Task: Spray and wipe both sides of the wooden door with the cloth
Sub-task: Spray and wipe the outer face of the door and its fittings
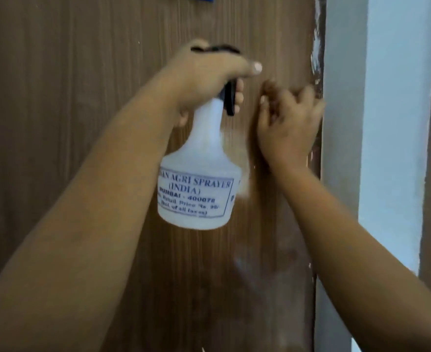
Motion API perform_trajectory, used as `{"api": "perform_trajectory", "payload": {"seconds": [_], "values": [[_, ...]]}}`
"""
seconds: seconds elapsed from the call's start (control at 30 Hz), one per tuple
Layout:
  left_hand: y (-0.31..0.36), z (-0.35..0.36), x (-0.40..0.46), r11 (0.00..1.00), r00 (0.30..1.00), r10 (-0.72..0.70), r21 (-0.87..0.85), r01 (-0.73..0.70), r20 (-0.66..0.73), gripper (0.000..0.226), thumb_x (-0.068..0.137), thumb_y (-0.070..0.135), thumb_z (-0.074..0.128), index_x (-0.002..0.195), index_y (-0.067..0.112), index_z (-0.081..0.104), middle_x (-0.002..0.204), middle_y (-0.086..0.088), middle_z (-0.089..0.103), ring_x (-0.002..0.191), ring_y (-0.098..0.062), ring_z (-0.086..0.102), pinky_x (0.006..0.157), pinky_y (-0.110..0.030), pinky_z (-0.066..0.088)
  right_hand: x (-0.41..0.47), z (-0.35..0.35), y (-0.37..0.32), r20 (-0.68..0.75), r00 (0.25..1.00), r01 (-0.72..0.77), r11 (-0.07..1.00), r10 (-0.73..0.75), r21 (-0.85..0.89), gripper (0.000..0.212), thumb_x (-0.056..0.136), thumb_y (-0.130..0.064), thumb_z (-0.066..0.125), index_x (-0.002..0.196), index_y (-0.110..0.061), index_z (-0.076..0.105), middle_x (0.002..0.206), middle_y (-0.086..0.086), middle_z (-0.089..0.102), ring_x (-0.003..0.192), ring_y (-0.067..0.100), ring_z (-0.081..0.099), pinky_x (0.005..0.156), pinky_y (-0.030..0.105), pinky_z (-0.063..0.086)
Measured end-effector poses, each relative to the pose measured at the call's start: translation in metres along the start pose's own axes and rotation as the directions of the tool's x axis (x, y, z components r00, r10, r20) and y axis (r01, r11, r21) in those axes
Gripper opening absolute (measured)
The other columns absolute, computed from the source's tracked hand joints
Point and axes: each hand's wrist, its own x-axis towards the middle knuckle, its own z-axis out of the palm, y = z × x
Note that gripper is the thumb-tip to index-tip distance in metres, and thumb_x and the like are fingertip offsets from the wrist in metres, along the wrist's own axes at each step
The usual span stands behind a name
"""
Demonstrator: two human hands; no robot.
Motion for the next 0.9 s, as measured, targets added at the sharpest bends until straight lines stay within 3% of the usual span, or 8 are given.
{"api": "perform_trajectory", "payload": {"seconds": [0.1, 0.23, 0.3, 0.43, 0.53, 0.63, 0.77, 0.9], "values": [[-0.019, 0.003, -0.019, 0.997, 0.998, -0.064, -0.04, 0.064, 0.002, 0.02, 0.087, 0.022, 0.075, 0.087, 0.003, 0.069, 0.073, -0.007, 0.065, 0.075, -0.024, 0.067, 0.081, -0.046, 0.06, -0.105, -0.018, -0.028, 0.174, 0.932, 0.282, 0.937, -0.319, 0.207, 0.036, 0.085, -0.019, 0.068, 0.121, -0.019, 0.063, 0.103, 0.013, 0.064, 0.087, 0.025, 0.05, 0.072, 0.028, 0.033], [-0.044, 0.016, -0.052, 0.984, 0.984, -0.177, -0.036, 0.177, 0.009, 0.014, 0.09, 0.019, 0.073, 0.087, 0.006, 0.069, 0.076, -0.005, 0.065, 0.077, -0.02, 0.068, 0.083, -0.04, 0.06, -0.196, -0.048, 0.004, 0.239, 0.579, 0.66, 0.62, -0.779, 0.423, 0.024, 0.088, -0.015, 0.071, 0.11, -0.011, 0.063, 0.099, 0.015, 0.07, 0.083, 0.029, 0.055, 0.061, 0.039, 0.045], [-0.046, 0.025, -0.06, 0.973, 0.973, -0.229, -0.043, 0.228, -0.011, 0.013, 0.091, 0.017, 0.072, 0.083, 0.007, 0.068, 0.076, -0.006, 0.064, 0.077, -0.022, 0.067, 0.083, -0.042, 0.059, -0.172, -0.05, 0.021, 0.223, 0.609, 0.676, 0.645, -0.761, 0.358, 0.021, 0.091, -0.016, 0.068, 0.11, -0.01, 0.073, 0.102, 0.016, 0.069, 0.087, 0.029, 0.053, 0.063, 0.038, 0.046], [-0.041, 0.05, -0.074, 0.955, 0.954, -0.296, -0.012, 0.296, -0.05, 0.014, 0.092, 0.015, 0.071, 0.083, 0.004, 0.067, 0.078, -0.011, 0.063, 0.076, -0.021, 0.065, 0.076, -0.031, 0.059, -0.082, -0.041, 0.031, 0.166, 0.951, 0.245, 0.963, -0.262, 0.116, 0.031, 0.095, -0.025, 0.058, 0.124, -0.022, 0.069, 0.107, 0.011, 0.065, 0.091, 0.03, 0.051, 0.068, 0.034, 0.043], [-0.04, 0.065, -0.084, 0.944, 0.941, -0.329, -0.02, 0.329, -0.077, 0.016, 0.091, 0.014, 0.072, 0.089, -0.002, 0.067, 0.081, -0.014, 0.063, 0.078, -0.023, 0.065, 0.076, -0.031, 0.06, -0.09, -0.036, 0.021, 0.152, 0.987, 0.039, 0.993, -0.055, 0.111, 0.032, 0.092, -0.022, 0.059, 0.121, -0.02, 0.07, 0.109, 0.011, 0.063, 0.09, 0.032, 0.052, 0.072, 0.032, 0.042], [-0.043, 0.073, -0.101, 0.937, 0.932, -0.347, 0.0, 0.349, -0.106, 0.037, 0.09, 0.016, 0.073, 0.103, -0.017, 0.063, 0.084, -0.019, 0.064, 0.074, -0.02, 0.067, 0.071, -0.028, 0.059, -0.187, -0.058, 0.02, 0.278, 0.841, 0.347, 0.857, -0.464, 0.381, 0.038, 0.085, -0.018, 0.067, 0.122, -0.011, 0.061, 0.117, 0.013, 0.057, 0.094, 0.033, 0.053, 0.072, 0.042, 0.046], [-0.055, 0.073, -0.14, 0.909, 0.909, -0.398, 0.083, 0.409, -0.123, 0.034, 0.09, 0.026, 0.073, 0.098, -0.006, 0.069, 0.084, -0.015, 0.073, 0.08, -0.022, 0.072, 0.084, -0.038, 0.057, -0.307, -0.128, 0.064, 0.519, 0.292, 0.583, 0.579, -0.804, 0.57, 0.068, 0.073, -0.031, 0.081, 0.134, -0.026, 0.051, 0.131, 0.003, 0.052, 0.116, 0.03, 0.049, 0.085, 0.047, 0.055], [-0.059, 0.077, -0.177, 0.859, 0.855, -0.491, 0.071, 0.507, -0.167, 0.022, 0.089, 0.028, 0.073, 0.09, 0.007, 0.072, 0.083, -0.008, 0.075, 0.082, -0.02, 0.073, 0.074, -0.03, 0.051, -0.258, -0.121, 0.075, 0.572, 0.519, 0.468, 0.771, -0.635, 0.431, 0.058, 0.083, -0.028, 0.07, 0.138, -0.028, 0.053, 0.136, 0.008, 0.054, 0.115, 0.035, 0.054, 0.086, 0.052, 0.052]]}}
